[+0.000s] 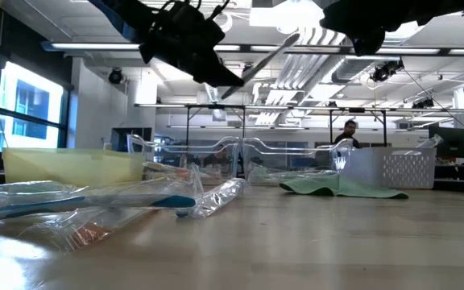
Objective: Pick & Place Toothbrushes
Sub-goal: Put the green toothbrush into the right transparent bin
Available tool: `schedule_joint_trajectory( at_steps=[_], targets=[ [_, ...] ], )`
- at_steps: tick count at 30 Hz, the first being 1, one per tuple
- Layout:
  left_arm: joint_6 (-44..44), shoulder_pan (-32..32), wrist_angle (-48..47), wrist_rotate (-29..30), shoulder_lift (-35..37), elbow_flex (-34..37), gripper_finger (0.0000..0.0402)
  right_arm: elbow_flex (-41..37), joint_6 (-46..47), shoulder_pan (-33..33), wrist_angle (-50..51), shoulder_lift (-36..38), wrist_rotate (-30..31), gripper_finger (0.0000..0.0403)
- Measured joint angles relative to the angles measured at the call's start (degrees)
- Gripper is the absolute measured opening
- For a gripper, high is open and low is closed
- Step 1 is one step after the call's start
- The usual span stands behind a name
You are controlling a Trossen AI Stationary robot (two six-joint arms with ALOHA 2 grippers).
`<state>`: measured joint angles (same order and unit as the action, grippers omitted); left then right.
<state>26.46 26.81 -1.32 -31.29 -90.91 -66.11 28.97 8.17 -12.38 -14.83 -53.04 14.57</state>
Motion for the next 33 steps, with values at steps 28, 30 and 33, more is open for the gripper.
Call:
schedule_joint_trajectory(
  at_steps=[28,30,33],
  targets=[
    [-2.16,12.73,8.54,-14.61,-0.11,0.13,0.0019,0.0,1.3,19.33,-26.27,-21.02,2.41,0.0081],
    [-0.58,12.67,8.44,-14.41,-0.11,0.16,0.0019,0.0,-0.62,20.17,-31.8,-23.5,-0.03,0.0081],
    [0.63,12.54,8.45,-14.36,-0.11,0.16,0.0019,0.0,-3.99,21.25,-39.98,-26.8,-1.63,0.0082]
  ],
)
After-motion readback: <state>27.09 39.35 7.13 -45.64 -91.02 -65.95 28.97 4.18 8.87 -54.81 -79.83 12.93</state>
